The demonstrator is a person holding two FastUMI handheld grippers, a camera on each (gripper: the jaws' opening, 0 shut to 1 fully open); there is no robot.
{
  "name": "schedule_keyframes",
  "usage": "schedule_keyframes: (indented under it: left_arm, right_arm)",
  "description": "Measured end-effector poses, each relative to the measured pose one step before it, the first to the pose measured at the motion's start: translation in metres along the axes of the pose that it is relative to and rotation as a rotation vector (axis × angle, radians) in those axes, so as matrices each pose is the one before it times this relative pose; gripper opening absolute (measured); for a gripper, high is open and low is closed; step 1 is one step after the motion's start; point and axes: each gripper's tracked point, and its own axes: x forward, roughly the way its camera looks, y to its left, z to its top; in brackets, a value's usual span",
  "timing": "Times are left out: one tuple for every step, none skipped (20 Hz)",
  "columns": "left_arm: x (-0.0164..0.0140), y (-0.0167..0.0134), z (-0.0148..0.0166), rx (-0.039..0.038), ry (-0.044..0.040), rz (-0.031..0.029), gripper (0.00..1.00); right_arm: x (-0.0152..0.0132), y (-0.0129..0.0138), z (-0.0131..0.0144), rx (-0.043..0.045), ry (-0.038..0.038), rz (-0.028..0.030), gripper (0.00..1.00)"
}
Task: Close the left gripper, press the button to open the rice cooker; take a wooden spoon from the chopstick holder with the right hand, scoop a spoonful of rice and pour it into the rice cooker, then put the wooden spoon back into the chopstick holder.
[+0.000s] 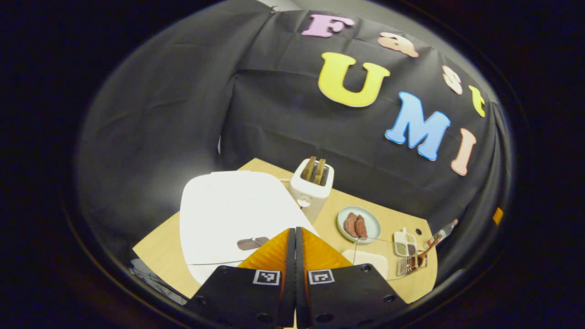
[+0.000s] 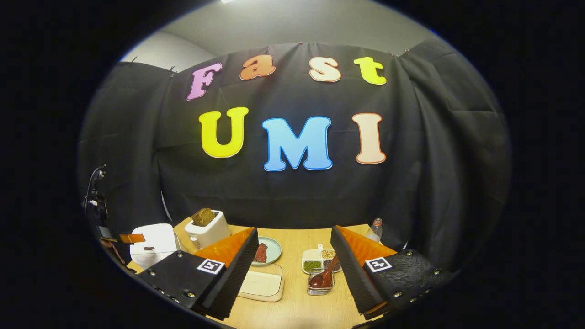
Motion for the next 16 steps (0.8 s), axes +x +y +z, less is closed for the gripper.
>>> schedule_keyframes:
  left_arm:
    - [0.00345, 0.00754, -0.00289, -0.01755, 0.01593, 0.00415, 0.09]
    - [0.00292, 0.00522, -0.0029, -0.00103, 0.01194, 0.00187, 0.08]
    - [0.00351, 0.00446, -0.00213, 0.01018, 0.00948, 0.00951, 0.08]
    - [0.00218, 0.00459, -0.00333, 0.01701, 0.00921, 0.01181, 0.09]
    - [0.00413, 0.00517, -0.00028, 0.02115, 0.00534, 0.01579, 0.09]
    - [0.00393, 0.00336, -0.00009, 0.01714, 0.00434, 0.01018, 0.09]
    - [0.00438, 0.00184, 0.00024, 0.01289, 0.00652, 0.00567, 0.08]
    - [0.0029, -0.00067, -0.00138, 0.00683, 0.00985, 0.00204, 0.08]
    - [0.00467, 0.00042, -0.00079, 0.00687, 0.00667, 0.00481, 0.08]
    - [0.00714, 0.00306, -0.00367, 0.00626, 0.01366, 0.00969, 0.08]
    - [0.00712, 0.00124, -0.00918, -0.0032, 0.03596, 0.00683, 0.08]
    - [-0.00079, -0.001, -0.00117, 0.00764, -0.0042, 0.0067, 0.08]
    - [0.00191, 0.00024, 0.0018, 0.02443, -0.01504, 0.00536, 0.11]
    - [-0.00227, -0.00103, 0.00035, 0.02288, -0.00214, 0.00348, 0.09]
    - [-0.00346, -0.00112, 0.0062, 0.01907, -0.02081, 0.00679, 0.08]
    - [-0.00464, 0.00008, 0.01418, 0.01425, -0.05338, 0.00914, 0.08]
  right_arm:
    - [0.00043, -0.00023, -0.00049, -0.00238, 0.00068, -0.00053, 0.97]
    - [0.0006, -0.00015, -0.00243, -0.00188, 0.00278, 0.00058, 0.96]
    - [-0.00031, -0.00002, -0.00117, 0.00141, 0.00249, 0.00029, 0.96]
    - [0.00018, 0.00017, -0.00224, 0.00329, 0.00317, 0.00166, 0.96]
    - [0.00065, 0.00001, -0.00141, 0.00228, 0.00356, 0.00099, 0.96]
    - [0.00032, -0.00085, -0.00167, 0.00119, 0.00342, -0.00215, 0.96]
    - [0.00055, -0.00085, -0.00026, 0.00176, 0.00273, -0.00138, 0.96]
    - [0.00054, -0.00074, -0.00091, 0.00231, 0.0011, -0.001, 0.97]
    - [0.00008, -0.00063, 0.00082, 0.00157, -0.00039, -0.00148, 0.97]
    - [-0.00004, -0.00149, -0.00097, -0.00116, 0.00026, -0.00406, 0.96]
    - [-0.00004, -0.00131, 0.00035, -0.00144, 0.00051, -0.0012, 0.96]
    - [-0.00013, -0.00105, -0.00073, -0.00118, -0.00023, -0.00353, 0.96]
    - [0.00034, -0.00149, 0.00037, -0.00003, 0.00023, -0.00438, 0.96]
    - [-0.00002, -0.00165, -0.00095, 0.00432, -0.00074, -0.00463, 0.96]
    - [-0.00043, -0.00074, 0.00011, 0.00698, 0.00111, -0.0007, 0.96]
    - [0.00018, 0.00002, -0.00144, 0.00209, 0.00215, 0.00061, 0.96]
